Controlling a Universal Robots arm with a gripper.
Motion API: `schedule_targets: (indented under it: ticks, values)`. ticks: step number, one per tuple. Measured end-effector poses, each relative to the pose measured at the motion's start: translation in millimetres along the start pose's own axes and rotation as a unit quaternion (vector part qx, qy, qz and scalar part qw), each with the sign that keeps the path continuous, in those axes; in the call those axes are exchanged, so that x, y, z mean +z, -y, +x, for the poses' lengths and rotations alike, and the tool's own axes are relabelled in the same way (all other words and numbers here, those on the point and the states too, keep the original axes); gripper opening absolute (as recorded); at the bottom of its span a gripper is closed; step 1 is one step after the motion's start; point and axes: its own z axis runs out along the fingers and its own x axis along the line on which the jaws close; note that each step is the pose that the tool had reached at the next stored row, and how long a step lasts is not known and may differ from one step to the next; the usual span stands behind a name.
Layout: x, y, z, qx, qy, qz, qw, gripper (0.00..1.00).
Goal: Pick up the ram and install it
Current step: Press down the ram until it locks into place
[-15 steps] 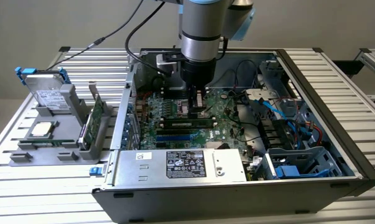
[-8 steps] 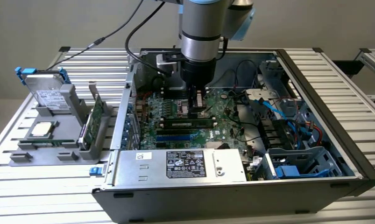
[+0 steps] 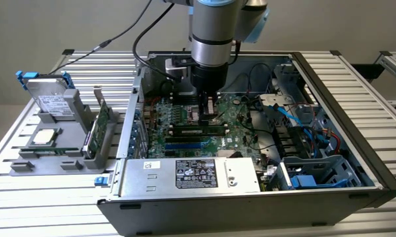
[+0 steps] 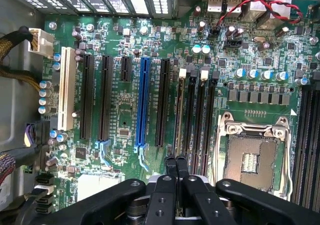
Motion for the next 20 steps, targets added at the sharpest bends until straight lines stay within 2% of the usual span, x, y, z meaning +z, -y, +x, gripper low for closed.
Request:
schedule_targets:
  ticks: [4, 13, 17, 20]
  values:
    - [6.4, 0.2, -2.4, 0.0, 0.0001, 0.0, 1.0, 0.1]
    - [13.3, 0.5, -4.9, 0.0, 0.0001, 0.0, 1.0, 0.1]
    - [13.9, 0.6, -5.0, 0.0, -0.0002, -0.0001, 1.0, 0.1]
    - [12.1, 0.8, -5.2, 0.0, 0.0011, 0.0005, 1.0, 0.1]
